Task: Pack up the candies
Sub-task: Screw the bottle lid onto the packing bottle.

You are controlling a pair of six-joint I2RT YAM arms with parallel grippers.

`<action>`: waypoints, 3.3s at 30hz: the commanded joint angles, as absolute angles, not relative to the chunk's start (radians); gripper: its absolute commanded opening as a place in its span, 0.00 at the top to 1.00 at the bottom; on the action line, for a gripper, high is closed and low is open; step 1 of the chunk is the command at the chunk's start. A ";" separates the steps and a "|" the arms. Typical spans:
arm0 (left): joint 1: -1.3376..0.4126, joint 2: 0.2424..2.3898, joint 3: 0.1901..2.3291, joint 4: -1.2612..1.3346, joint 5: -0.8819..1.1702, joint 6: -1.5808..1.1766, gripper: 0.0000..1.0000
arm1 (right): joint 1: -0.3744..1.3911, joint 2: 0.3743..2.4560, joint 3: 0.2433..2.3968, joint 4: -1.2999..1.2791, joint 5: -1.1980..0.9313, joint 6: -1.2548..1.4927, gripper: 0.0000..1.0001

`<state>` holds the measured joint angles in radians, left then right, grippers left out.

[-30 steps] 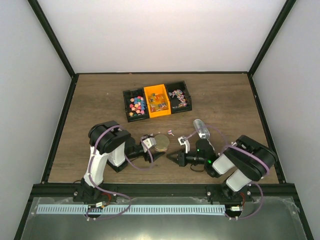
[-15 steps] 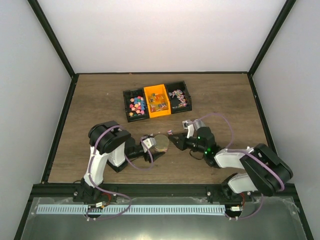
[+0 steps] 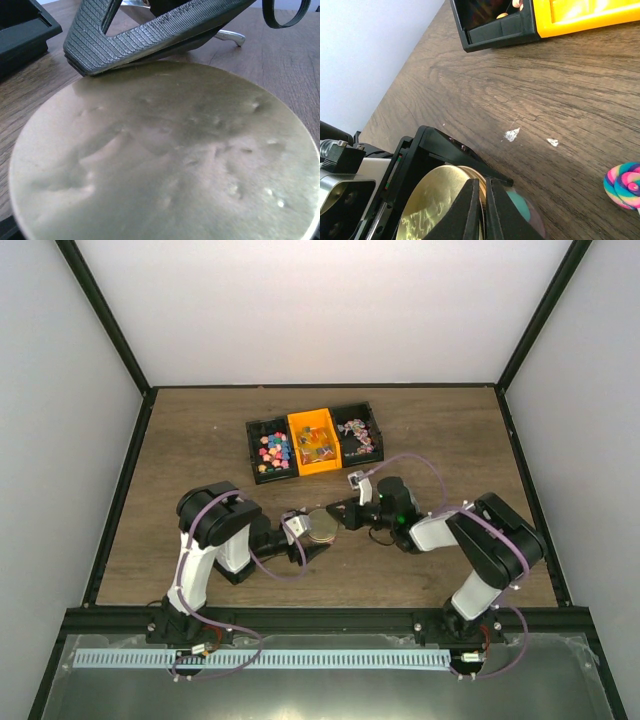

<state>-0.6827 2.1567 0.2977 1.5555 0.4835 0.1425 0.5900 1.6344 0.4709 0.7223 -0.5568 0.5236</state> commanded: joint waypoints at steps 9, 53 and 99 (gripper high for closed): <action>-0.669 2.260 0.232 1.772 0.413 0.015 0.14 | 0.599 1.671 0.341 0.887 -0.736 0.593 0.99; -0.663 2.264 0.226 1.773 0.442 0.033 0.14 | 0.600 1.571 0.429 0.745 -0.435 0.547 0.84; -0.652 2.252 0.230 1.773 0.382 -0.028 0.15 | 0.811 1.909 0.071 1.559 -0.794 0.838 0.99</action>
<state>-0.6693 2.1414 0.2745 1.5566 0.4648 0.1238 0.7403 1.8740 0.1078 1.5360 -0.5903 0.8112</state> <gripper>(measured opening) 0.849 0.020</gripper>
